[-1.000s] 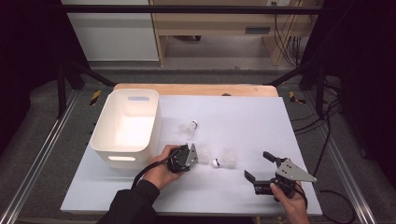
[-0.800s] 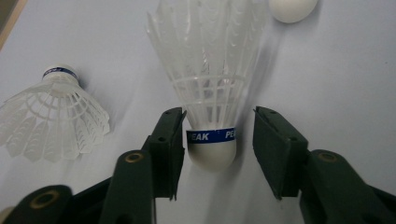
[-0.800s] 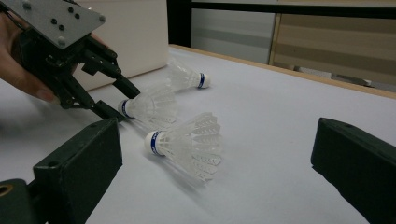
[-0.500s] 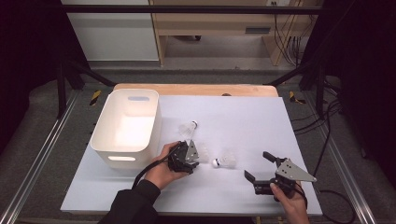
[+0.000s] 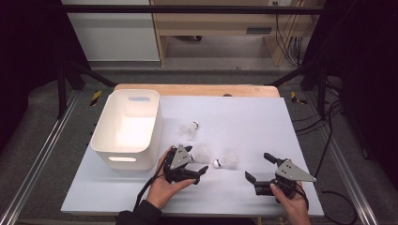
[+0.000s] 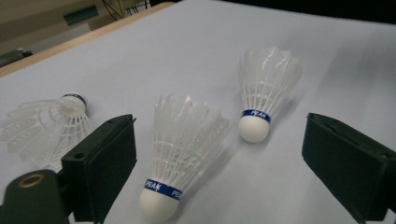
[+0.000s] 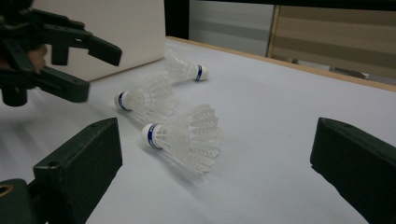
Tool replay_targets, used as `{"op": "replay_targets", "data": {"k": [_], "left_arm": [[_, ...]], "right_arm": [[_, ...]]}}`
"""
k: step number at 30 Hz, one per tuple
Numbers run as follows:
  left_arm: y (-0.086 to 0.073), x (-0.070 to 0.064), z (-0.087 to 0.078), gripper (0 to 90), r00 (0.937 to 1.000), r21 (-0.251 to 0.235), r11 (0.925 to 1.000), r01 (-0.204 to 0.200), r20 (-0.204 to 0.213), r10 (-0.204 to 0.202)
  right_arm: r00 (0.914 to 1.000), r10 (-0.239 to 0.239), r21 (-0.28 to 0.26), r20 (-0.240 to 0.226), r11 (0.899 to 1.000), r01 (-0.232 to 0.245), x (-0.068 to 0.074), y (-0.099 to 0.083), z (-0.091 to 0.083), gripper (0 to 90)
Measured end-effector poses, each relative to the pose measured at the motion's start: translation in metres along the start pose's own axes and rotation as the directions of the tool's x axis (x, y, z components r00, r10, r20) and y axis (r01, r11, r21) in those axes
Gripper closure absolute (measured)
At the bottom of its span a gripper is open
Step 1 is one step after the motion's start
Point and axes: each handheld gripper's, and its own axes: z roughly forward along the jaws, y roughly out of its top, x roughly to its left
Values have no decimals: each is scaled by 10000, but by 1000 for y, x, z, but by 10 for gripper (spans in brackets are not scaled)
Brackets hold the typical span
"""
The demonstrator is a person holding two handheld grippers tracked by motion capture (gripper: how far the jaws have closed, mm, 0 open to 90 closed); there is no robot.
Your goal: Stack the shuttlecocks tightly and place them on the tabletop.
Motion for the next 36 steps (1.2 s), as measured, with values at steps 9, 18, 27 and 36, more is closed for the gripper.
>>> {"op": "replay_targets", "data": {"k": [9, 18, 27, 36], "left_arm": [[-13, -5, -25, 67, 9979, -1419, 9878, 640, 104, -632], [-24, -9, -53, 64, 9948, -1944, 9760, 985, -73, -1019], [-34, -14, -66, 59, 9970, -2011, 9775, 641, -295, -715], [-40, -20, -71, 40, 9961, -2234, 9713, 815, -150, -870]], "right_arm": [[9975, 142, 273, 686, 9995, -161, -1, 1, 5, 46], [9978, 149, 1259, 650, 9918, -230, 8, 2, 6, 80], [9993, 136, 1754, 343, 9843, -194, 15, 2, 12, 104], [9986, 199, 1924, 493, 9809, -290, 17, 0, 14, 93]]}}
